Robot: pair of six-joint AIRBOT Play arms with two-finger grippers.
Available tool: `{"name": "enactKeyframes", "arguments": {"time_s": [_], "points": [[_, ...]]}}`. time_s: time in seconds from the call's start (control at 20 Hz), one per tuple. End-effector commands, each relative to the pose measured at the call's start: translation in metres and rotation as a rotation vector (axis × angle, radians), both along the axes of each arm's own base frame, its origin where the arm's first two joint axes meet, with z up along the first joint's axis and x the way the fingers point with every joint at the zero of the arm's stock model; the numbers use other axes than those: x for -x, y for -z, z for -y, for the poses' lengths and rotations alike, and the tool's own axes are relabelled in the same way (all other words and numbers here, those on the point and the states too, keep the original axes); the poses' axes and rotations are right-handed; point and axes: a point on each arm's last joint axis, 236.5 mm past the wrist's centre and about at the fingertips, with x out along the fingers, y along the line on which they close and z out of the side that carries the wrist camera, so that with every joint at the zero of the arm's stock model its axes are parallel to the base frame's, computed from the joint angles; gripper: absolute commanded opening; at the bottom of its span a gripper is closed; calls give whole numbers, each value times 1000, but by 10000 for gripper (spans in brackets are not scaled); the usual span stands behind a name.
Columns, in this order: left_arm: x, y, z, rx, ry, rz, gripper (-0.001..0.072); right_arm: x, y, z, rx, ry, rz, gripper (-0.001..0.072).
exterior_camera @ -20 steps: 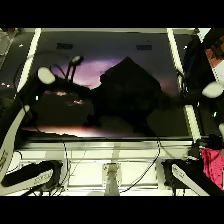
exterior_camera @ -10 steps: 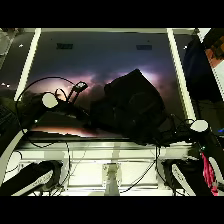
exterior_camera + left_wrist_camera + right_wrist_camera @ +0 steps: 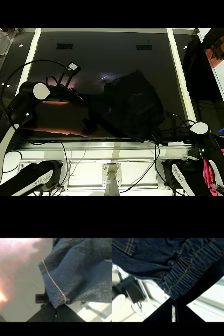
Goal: Fold the clothes and pants, and hang the long-sleeved shirts on hangers.
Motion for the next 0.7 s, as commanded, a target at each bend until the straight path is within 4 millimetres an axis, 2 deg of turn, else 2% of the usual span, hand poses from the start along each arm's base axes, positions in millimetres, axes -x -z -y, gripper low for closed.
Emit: {"name": "enactKeyframes", "arguments": {"time_s": [0.0,0.15,0.25,0.35,0.45,0.55,0.65], "points": [[-9,2,-6,-38,14,23,10,-15,4,11,59,61,19,22],[-12,10,-3,-37,17,8,9,-26,-8,12,61,74,48,22],[-20,-2,14,22,28,61,9,-44,-27,7,13,120,94,22],[-39,-36,33,108,15,148,8,-73,-45,13,13,224,159,21],[-63,-80,53,216,3,219,7,-105,-59,32,57,368,232,21],[-89,-118,79,299,32,277,7,-122,-61,58,134,488,261,22],[-113,-133,111,348,81,306,7,-129,-54,81,211,584,257,21]]}}
